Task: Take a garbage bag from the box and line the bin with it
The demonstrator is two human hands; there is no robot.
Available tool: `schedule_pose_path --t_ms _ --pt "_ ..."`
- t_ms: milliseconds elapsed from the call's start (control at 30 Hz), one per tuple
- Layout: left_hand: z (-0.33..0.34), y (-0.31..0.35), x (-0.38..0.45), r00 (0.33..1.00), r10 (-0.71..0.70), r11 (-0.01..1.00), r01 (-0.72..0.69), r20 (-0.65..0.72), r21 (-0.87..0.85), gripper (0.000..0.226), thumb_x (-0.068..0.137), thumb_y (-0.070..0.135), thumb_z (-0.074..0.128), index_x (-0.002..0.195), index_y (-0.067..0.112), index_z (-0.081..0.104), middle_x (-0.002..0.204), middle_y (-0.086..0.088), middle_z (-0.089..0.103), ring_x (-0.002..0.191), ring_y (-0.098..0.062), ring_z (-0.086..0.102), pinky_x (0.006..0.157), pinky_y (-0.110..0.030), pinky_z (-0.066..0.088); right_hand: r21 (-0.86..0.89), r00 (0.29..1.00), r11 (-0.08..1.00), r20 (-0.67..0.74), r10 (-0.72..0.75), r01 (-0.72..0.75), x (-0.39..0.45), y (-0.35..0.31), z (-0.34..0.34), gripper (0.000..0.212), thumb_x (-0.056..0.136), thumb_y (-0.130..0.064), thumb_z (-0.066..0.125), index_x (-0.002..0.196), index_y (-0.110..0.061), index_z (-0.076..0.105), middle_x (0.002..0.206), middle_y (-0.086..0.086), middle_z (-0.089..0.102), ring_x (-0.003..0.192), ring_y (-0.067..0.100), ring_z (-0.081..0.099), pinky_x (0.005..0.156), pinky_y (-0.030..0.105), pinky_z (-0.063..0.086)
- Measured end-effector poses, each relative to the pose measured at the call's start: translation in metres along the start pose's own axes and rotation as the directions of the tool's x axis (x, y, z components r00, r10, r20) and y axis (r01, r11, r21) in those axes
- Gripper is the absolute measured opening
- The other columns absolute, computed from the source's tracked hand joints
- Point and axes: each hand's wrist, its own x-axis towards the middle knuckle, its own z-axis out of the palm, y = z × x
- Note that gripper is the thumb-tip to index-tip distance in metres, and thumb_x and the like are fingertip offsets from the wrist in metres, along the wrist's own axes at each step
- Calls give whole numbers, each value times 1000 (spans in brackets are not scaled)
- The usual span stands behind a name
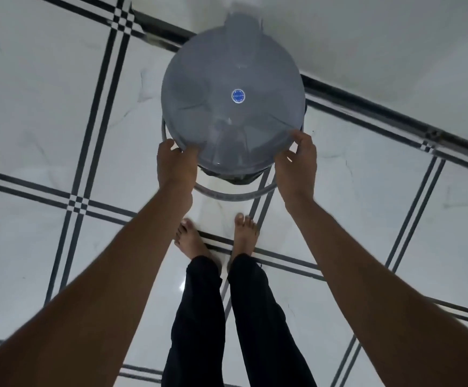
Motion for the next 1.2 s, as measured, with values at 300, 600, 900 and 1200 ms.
schedule_pose_path --t_ms 300,600,900,1200 --pt "7 0 7 998 -60 997 59 28 43 39 62 28 55 95 7 63 84 -6 57 81 -24 52 88 -37 53 -11 999 998 -1 54 -54 -5 -13 13 41 79 1 58 84 -38 47 87 -24 49 76 -10 53 58 0 40" --pt "12 -5 8 966 -260 954 258 8 -154 25 93 30 54 110 12 53 83 0 48 76 -20 45 71 -29 43 349 867 812 1 499 -468 -32 -11 48 51 93 -20 53 142 -22 44 94 -18 47 81 3 49 70 18 38" --pt "21 1 12 898 -326 630 439 295 -641 52 97 41 53 138 8 50 134 -13 60 117 -30 62 101 -42 53 730 699 277 366 614 -625 -13 -18 57 23 93 -29 59 108 -12 61 125 12 65 112 28 64 103 40 52" --pt "-18 23 -45 979 -158 987 162 127 -22 24 95 31 57 76 18 52 83 -3 53 90 -24 50 97 -38 49 336 772 695 300 560 -635 -50 -61 0 11 93 -11 57 102 -8 63 95 11 64 85 21 63 92 38 58"
